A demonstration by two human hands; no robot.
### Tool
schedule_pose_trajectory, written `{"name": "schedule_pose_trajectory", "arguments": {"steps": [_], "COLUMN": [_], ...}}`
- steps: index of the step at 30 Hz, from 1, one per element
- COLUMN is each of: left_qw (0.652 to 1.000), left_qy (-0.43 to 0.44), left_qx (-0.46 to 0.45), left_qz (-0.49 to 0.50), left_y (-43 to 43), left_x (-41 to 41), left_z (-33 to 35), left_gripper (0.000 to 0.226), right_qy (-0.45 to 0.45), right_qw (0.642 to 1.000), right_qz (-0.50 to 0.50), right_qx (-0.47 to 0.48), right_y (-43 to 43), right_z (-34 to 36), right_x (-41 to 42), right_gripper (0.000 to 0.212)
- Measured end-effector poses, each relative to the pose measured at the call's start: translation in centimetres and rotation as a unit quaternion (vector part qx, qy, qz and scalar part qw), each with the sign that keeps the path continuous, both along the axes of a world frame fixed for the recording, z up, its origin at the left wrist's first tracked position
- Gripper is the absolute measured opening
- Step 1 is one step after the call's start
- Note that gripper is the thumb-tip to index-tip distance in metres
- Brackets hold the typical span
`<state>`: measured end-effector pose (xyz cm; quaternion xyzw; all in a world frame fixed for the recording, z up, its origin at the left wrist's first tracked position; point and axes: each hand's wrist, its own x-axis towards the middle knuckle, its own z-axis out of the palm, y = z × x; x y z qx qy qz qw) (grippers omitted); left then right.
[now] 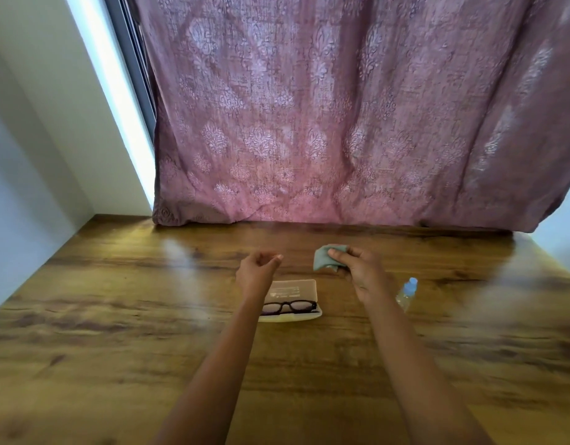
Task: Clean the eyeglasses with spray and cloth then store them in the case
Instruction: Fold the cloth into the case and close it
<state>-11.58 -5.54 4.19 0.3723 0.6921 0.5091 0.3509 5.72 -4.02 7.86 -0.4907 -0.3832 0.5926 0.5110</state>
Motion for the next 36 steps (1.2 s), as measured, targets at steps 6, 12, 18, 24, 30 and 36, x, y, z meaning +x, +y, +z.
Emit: {"name": "schedule_pose_trajectory", "arguments": {"steps": [6, 12, 18, 24, 30, 36], "left_qw": [0.995, 0.987, 0.984, 0.982, 0.985, 0.990], "left_qy": [-0.018, 0.014, 0.015, 0.023, -0.018, -0.027], "left_qx": [-0.085, -0.153, -0.180, -0.185, -0.168, -0.135], "left_qz": [0.046, 0.040, 0.011, -0.023, -0.019, -0.024], "left_y": [-1.0, -1.2, -0.3, 0.4, 0.0, 0.0], "left_x": [-2.8, -4.0, -4.1, -3.8, -3.8, -3.9], "left_z": [-2.8, -5.7, -7.4, -8.4, -9.4, -9.3], "left_gripper": [0.038, 0.035, 0.034, 0.026, 0.020, 0.025], "right_qy": [-0.021, -0.019, -0.027, -0.053, -0.133, -0.192], "right_qw": [0.999, 0.997, 0.994, 0.990, 0.978, 0.975], "right_qz": [-0.030, -0.048, -0.067, -0.088, -0.117, -0.055], "right_qx": [-0.035, -0.064, -0.082, -0.099, -0.113, -0.098], "right_y": [0.0, -0.2, -0.4, -0.6, -1.2, -2.0], "right_z": [-1.6, -2.8, -4.1, -5.3, -6.9, -8.0], "right_x": [-1.6, -2.5, -2.4, -1.7, -1.7, -5.1], "right_gripper": [0.009, 0.017, 0.019, 0.017, 0.008, 0.012]}}
